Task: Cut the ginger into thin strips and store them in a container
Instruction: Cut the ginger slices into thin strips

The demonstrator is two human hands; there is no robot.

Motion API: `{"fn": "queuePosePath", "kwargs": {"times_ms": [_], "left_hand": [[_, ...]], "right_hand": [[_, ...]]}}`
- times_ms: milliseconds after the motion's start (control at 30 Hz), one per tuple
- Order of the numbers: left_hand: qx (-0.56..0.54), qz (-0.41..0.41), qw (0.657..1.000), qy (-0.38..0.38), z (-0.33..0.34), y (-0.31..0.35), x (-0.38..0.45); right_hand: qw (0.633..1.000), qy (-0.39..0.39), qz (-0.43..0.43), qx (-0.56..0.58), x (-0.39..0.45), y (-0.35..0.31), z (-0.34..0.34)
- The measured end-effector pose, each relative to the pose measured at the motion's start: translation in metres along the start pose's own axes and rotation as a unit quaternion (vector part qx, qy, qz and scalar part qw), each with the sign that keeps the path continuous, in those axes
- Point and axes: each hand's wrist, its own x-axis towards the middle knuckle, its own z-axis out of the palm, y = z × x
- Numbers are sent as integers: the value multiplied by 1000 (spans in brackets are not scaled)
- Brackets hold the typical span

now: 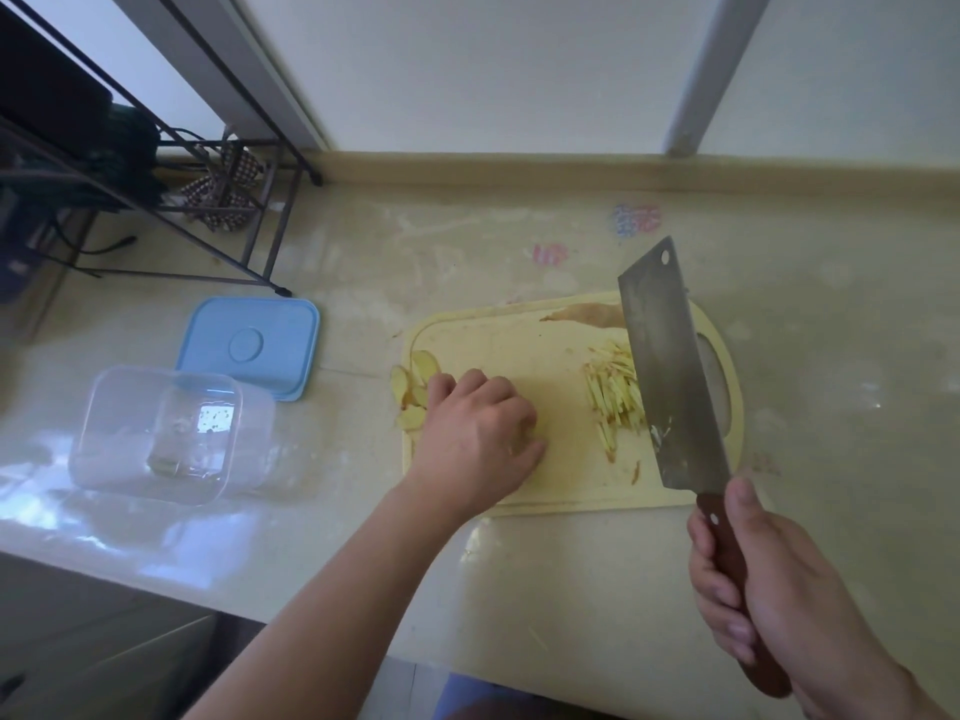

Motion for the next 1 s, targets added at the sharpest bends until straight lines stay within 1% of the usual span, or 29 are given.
{"fn": "queuePosePath", "kwargs": {"times_ms": [133, 200, 267, 367, 500, 633, 800, 867, 967, 1000], "left_hand": [[-2, -44, 999, 6, 6, 6, -4], [-16, -70, 997, 16, 6, 10, -4], [-42, -77, 996, 29, 4, 12, -3], [-83, -56, 994, 32, -2, -4, -1], [-46, -27, 998, -16, -7, -29, 3], [-25, 9, 1000, 0, -5, -27, 4], [-5, 14, 1000, -17, -6, -26, 5], [-24, -21, 999, -12, -8, -21, 5], [-81, -127, 988, 39, -10, -4, 1], [-87, -142, 985, 54, -8, 4, -2]], "right_hand": [[1000, -4, 1, 0, 0, 0, 1], [1000, -3, 0, 0, 0, 0, 2], [1000, -1, -1, 2, 0, 0, 2], [1000, 0, 1, -1, 1, 0, 2], [1000, 4, 3, -10, 0, 2, 1], [1000, 2, 1, -5, -1, 3, 3], [1000, 0, 2, -1, -1, 4, 4], [1000, 1, 2, -1, -1, 4, 3], [1000, 3, 1, 2, -1, 4, 3], [1000, 3, 2, 3, -1, 5, 4]]}}
